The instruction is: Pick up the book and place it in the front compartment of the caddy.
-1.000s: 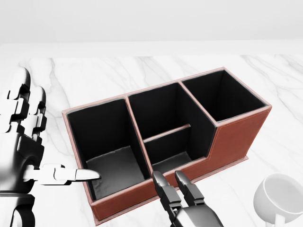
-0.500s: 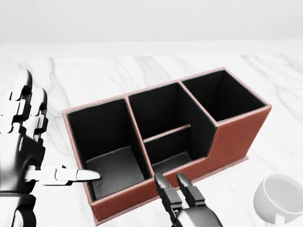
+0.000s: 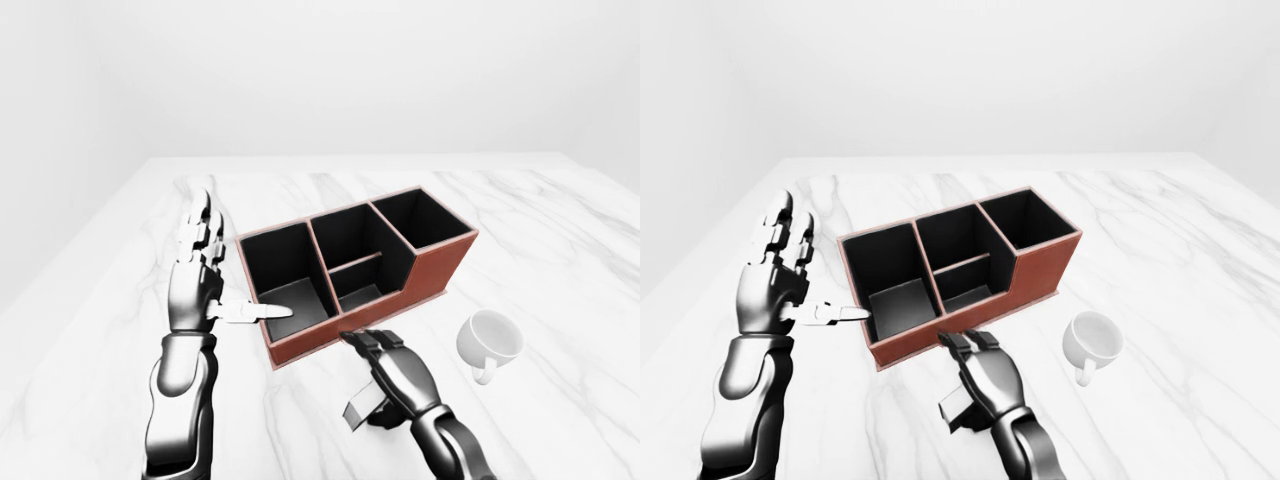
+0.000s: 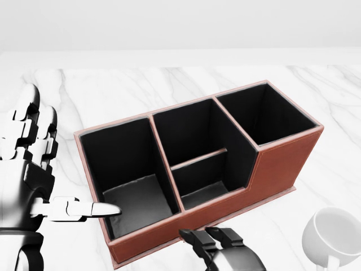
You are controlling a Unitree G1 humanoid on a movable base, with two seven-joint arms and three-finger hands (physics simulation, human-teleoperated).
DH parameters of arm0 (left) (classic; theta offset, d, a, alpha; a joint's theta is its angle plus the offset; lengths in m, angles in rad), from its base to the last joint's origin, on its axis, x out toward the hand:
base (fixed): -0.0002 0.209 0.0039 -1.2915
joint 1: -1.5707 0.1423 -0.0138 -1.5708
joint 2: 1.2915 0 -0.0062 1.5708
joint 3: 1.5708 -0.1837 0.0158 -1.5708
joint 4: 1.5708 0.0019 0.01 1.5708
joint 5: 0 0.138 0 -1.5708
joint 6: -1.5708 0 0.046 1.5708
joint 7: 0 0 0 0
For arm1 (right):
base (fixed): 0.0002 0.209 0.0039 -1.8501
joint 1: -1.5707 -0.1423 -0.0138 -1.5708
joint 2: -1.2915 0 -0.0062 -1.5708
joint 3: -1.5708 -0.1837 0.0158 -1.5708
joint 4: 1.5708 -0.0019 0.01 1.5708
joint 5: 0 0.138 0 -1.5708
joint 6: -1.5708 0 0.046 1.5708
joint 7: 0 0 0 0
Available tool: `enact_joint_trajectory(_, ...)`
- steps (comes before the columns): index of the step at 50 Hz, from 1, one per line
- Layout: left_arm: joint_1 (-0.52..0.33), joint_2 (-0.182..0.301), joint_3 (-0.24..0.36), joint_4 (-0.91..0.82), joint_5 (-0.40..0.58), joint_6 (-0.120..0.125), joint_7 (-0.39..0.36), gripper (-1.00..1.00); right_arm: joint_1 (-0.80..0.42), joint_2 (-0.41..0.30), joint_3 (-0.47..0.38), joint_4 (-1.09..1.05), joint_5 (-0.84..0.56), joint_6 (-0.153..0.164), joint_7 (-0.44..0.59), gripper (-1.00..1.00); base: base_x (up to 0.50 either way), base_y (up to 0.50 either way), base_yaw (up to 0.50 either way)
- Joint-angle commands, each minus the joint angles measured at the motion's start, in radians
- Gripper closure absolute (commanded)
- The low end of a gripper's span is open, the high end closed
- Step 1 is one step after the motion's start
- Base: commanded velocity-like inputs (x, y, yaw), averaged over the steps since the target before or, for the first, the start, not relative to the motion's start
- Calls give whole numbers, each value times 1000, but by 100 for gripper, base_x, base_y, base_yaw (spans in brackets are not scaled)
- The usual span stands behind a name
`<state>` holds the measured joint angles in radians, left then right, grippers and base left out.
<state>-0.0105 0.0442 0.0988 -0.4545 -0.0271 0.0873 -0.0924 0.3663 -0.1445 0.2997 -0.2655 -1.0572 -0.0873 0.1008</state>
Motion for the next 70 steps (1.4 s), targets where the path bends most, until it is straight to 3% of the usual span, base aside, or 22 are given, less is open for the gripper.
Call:
enact_joint_trajectory(1, 0, 0, 0, -2, 0, 0, 0, -100, 5, -1, 9, 17, 1, 0, 6, 100, 0, 0, 0)
enact_joint_trajectory(16, -1, 0, 1, 2, -2, 0, 1, -100, 2, -4, 6, 13, 2, 0, 9, 100, 0, 0, 0)
enact_joint_trajectory(39, -6, 2, 4, 4, -4, 0, 2, -100, -43, 29, -61, -113, 26, 0, 131, 100, 0, 0, 0)
enact_joint_trajectory(70, -4, 2, 4, 11, -1, 0, 4, -100, -81, 58, -90, -266, 12, 7, 243, 100, 0, 0, 0)
